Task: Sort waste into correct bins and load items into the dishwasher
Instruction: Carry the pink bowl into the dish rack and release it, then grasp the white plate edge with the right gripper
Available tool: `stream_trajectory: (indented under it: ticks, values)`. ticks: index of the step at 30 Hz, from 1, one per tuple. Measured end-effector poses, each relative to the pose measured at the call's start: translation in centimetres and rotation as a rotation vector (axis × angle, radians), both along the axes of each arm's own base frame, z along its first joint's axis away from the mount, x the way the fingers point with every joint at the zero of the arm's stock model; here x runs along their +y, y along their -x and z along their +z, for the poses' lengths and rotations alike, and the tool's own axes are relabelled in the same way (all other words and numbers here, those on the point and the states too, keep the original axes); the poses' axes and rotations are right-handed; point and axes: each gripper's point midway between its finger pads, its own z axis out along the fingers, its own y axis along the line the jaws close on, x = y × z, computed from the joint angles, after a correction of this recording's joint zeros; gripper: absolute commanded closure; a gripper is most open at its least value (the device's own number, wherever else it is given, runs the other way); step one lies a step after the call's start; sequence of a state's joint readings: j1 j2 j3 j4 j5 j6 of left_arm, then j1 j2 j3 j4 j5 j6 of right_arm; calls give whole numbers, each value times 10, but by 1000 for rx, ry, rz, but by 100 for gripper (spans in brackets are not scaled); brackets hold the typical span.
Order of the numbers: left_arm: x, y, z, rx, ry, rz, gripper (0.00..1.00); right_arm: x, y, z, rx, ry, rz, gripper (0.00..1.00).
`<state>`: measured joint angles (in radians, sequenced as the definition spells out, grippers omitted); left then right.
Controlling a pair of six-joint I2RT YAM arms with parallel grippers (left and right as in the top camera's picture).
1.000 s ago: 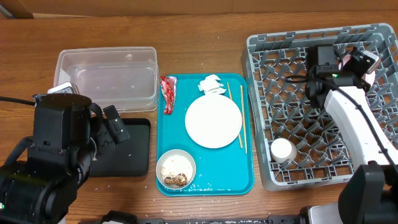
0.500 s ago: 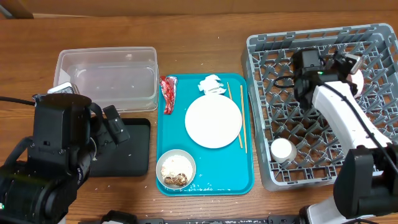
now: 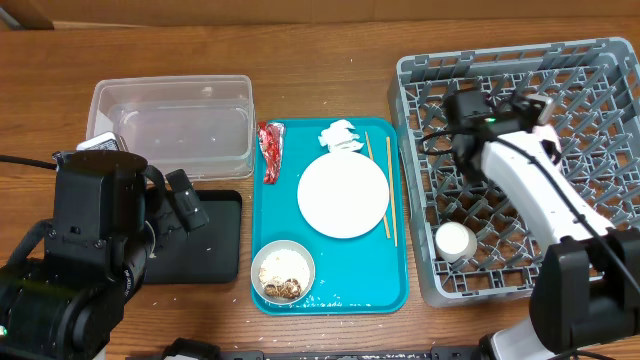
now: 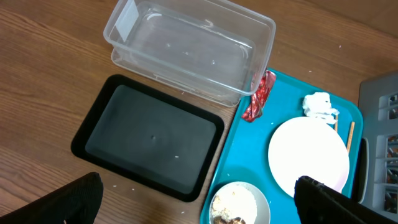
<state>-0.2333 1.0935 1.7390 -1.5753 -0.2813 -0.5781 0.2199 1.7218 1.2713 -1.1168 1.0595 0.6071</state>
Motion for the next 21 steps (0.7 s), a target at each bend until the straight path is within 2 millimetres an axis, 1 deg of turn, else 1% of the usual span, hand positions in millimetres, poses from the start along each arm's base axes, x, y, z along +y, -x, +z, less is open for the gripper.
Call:
stream_trajectory:
  ticks: [1,3,4,5,8,11,13,15,16,18,19,20,21]
  values:
    - [0,0,0,0,0,0,0,11,-3,2,-3,-7,30,22]
    - [0,0,0,0,0,0,0,27,-7,5,-4,-16,73,22]
    - [0,0,0,0,0,0,0,42,-9,8,0,-28,113,23]
    - [0,0,0,1,0,0,0,51,-9,10,8,-41,135,26]
    - [0,0,0,1,0,0,0,77,-11,16,20,-117,190,30]
    - [0,0,0,0,0,0,0,107,-14,20,30,-263,237,29]
    - [0,0,0,0,0,0,0,135,-15,21,59,-420,297,30]
    - [0,0,0,0,0,0,0,166,-12,19,115,-591,384,31]
    - [0,0,0,0,0,0,0,184,-6,17,156,-693,436,31]
    - [0,0,0,0,0,0,0,208,5,14,216,-827,501,31]
    - [0,0,0,1,0,0,0,222,11,12,252,-900,534,35]
    - [0,0,0,0,0,0,0,229,16,10,272,-937,548,39]
    - [0,0,0,0,0,0,0,238,22,7,298,-981,558,39]
